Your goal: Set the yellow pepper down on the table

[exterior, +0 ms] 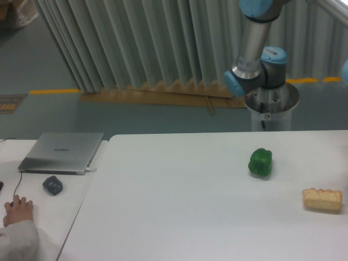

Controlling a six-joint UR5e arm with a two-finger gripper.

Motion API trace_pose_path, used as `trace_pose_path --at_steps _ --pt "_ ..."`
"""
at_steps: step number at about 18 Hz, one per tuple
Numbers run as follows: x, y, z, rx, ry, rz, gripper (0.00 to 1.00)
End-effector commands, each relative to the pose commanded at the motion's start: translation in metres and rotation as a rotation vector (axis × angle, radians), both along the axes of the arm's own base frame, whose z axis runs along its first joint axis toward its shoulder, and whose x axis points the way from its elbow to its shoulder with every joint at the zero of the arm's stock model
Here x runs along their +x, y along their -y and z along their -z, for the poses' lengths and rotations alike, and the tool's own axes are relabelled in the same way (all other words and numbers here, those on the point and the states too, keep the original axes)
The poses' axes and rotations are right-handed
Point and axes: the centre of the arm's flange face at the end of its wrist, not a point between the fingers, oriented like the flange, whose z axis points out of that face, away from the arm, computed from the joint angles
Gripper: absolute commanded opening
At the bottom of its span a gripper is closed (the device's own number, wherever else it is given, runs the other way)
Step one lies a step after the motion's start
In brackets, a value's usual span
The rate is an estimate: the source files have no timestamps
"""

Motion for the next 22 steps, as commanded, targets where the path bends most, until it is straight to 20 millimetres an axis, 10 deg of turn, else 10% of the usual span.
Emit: trace_pose_path --at_steps 5,22 --pt "0.043 -0.046 0.005 0.013 0.021 0.103 0.33" --pt "0.083 -0.058 0.022 -0.154 0.156 0.541 0.34"
